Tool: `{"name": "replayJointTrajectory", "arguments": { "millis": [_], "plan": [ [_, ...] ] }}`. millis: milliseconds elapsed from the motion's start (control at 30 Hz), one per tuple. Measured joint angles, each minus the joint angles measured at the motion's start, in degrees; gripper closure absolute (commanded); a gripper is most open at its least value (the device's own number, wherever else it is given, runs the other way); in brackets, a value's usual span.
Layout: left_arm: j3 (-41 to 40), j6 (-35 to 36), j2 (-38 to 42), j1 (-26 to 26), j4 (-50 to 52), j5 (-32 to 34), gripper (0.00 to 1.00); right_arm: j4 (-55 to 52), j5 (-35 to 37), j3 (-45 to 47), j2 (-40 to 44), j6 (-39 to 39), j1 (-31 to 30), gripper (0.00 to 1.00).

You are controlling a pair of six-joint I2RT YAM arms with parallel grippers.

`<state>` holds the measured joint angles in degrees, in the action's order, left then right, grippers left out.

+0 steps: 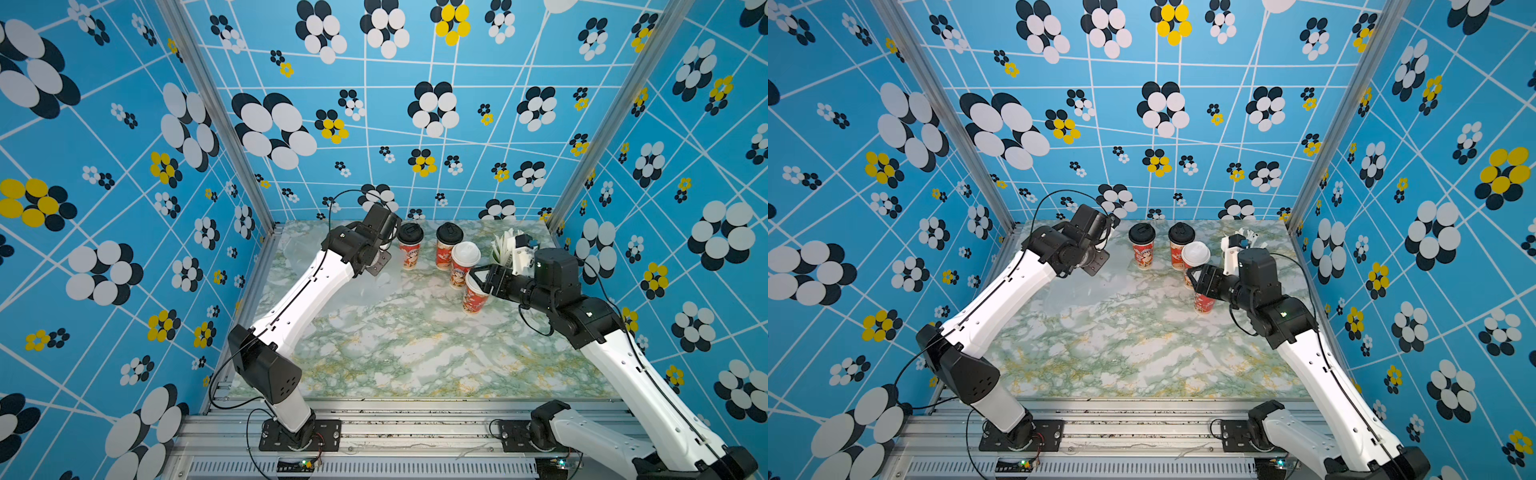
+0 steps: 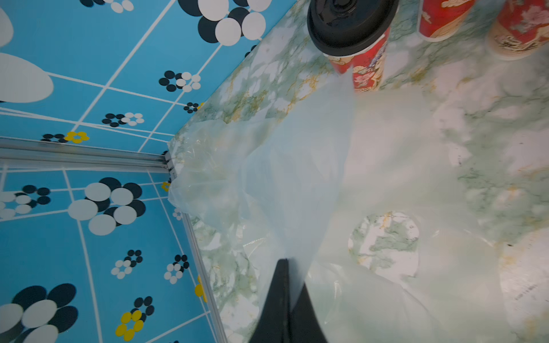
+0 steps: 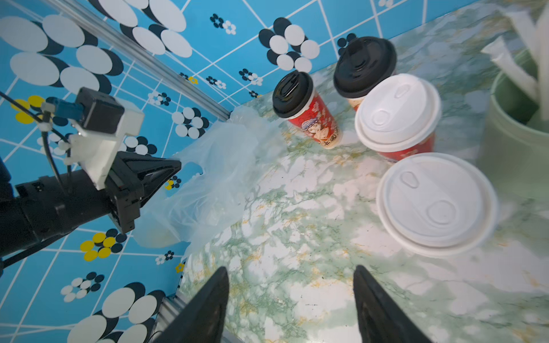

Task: Pack milk tea into plastic carrier bags
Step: Pick up the plastic carrier bag from the center of the board.

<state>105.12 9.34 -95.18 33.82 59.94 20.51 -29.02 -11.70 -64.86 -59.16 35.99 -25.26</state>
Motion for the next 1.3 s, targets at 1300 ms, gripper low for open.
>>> {"name": "replayJointTrajectory", "arguments": {
  "millis": [1300],
  "plan": [
    [-38.5, -42.5, 21.9, 6.6, -35.3, -26.5, 1.00, -20.0, 6.1, -16.2, -22.0, 10.4, -20.4, 0.34]
  ]
}}
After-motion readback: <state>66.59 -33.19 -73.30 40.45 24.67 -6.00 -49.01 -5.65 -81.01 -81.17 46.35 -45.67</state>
